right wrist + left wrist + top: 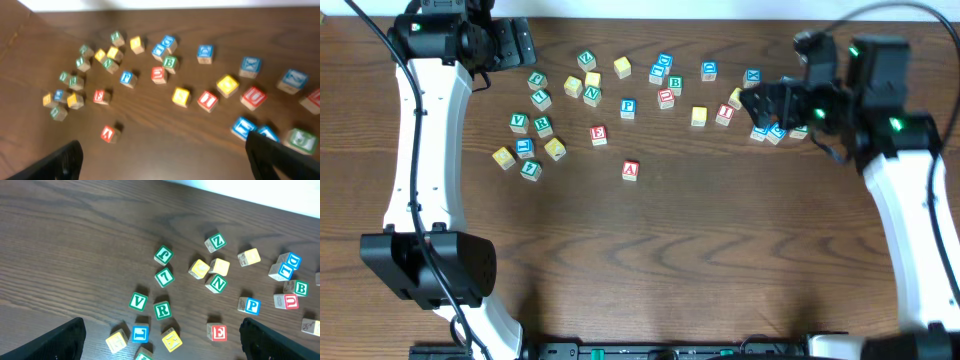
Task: Spell out AI2
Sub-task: 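Retract the left arm to rest and reach the right gripper forward, then lower the right gripper onto the red I block and grasp it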
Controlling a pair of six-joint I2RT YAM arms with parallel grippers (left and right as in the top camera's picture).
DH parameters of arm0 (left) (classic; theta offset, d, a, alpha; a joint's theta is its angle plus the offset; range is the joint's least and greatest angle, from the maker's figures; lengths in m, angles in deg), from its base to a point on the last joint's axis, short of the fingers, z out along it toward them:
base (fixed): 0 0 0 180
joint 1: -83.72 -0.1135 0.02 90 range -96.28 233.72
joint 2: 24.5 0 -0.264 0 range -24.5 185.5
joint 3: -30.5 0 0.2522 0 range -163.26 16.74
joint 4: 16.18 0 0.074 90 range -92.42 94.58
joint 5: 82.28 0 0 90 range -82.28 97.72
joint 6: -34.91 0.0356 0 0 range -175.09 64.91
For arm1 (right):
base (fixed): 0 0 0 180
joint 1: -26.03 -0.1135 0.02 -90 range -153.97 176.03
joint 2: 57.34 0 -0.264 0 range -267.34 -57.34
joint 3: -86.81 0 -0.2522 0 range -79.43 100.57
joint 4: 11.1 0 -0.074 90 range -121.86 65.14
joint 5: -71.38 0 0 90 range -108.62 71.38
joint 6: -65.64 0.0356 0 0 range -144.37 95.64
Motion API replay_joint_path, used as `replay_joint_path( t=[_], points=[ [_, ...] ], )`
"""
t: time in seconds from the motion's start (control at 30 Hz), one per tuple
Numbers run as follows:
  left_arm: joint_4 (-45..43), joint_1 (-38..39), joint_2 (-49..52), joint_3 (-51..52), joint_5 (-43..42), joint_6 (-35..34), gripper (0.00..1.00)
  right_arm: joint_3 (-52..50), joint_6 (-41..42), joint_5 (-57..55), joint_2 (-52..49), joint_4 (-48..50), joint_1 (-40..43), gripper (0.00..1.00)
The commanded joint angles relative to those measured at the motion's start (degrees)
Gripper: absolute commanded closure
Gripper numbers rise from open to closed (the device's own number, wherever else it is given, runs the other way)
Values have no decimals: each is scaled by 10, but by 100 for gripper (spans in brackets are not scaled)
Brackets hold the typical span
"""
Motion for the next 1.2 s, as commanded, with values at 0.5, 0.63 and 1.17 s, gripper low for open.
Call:
replay_joint_path(
  t=[0.5,0.63,1.17],
  points=[
    [0,0,4,-4,5,2,2,89,75,-61,-212,-3,-42,5],
    [0,0,4,-4,5,2,2,90,97,-81,-244,1,-47,19],
    [0,0,4,-4,5,1,2,89,184,-271,-268,9,-95,24]
  ],
)
